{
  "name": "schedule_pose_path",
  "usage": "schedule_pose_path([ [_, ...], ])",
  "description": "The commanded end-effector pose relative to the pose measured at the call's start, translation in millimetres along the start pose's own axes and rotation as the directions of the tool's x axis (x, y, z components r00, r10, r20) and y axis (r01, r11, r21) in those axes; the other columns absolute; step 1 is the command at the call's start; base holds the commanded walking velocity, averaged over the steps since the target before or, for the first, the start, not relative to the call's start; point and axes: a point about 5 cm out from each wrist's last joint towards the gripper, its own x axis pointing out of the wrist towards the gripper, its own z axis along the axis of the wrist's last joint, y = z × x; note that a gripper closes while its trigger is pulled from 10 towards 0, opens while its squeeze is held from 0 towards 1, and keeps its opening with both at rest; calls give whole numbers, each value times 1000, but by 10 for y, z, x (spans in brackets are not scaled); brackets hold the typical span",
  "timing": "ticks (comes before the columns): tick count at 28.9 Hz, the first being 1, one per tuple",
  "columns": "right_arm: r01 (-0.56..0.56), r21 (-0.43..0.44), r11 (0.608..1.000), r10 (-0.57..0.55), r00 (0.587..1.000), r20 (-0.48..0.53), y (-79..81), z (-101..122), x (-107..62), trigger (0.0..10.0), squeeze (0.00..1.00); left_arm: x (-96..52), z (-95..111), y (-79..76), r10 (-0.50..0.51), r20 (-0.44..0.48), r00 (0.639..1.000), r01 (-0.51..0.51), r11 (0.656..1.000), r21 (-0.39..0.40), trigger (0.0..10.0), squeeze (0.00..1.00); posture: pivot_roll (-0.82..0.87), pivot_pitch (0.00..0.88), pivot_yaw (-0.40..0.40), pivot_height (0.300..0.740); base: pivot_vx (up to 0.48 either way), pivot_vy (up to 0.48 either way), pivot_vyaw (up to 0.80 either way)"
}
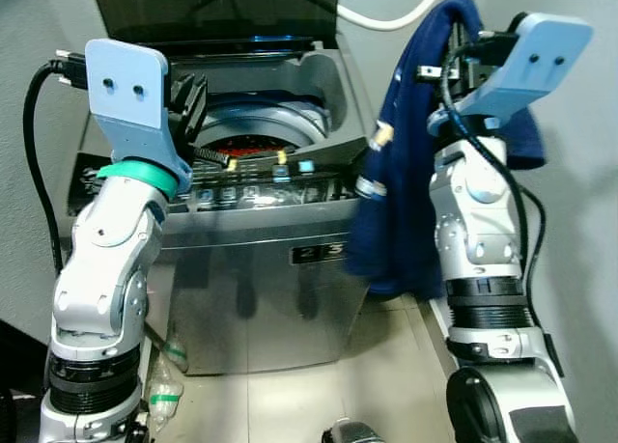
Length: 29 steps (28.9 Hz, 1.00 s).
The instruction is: Clothes washing
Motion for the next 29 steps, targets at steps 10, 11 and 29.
schedule_pose_path([
  [10, -10, -3, 1000, 10, 999, 38, -11, 71, 18, 10000, 0, 11, -20, -22, -2, -3, 1000, 2, 1000, 3, 10000, 0, 67, 16, 29, 740, 391, 276, 0],
  [11, -10, -3, 1000, 10, 999, 38, -11, 71, 18, 10000, 0, 11, -20, -22, -2, -3, 1000, 2, 1000, 3, 10000, 0, 67, 16, 29, 740, 401, 266, 0],
  [29, -51, -100, 994, 56, 997, 45, 1, 56, 25, 10000, 0, -26, -55, -93, -117, -27, 993, 117, 993, -7, 10000, 0, 69, 21, 32, 740, 15, 0, 0],
])
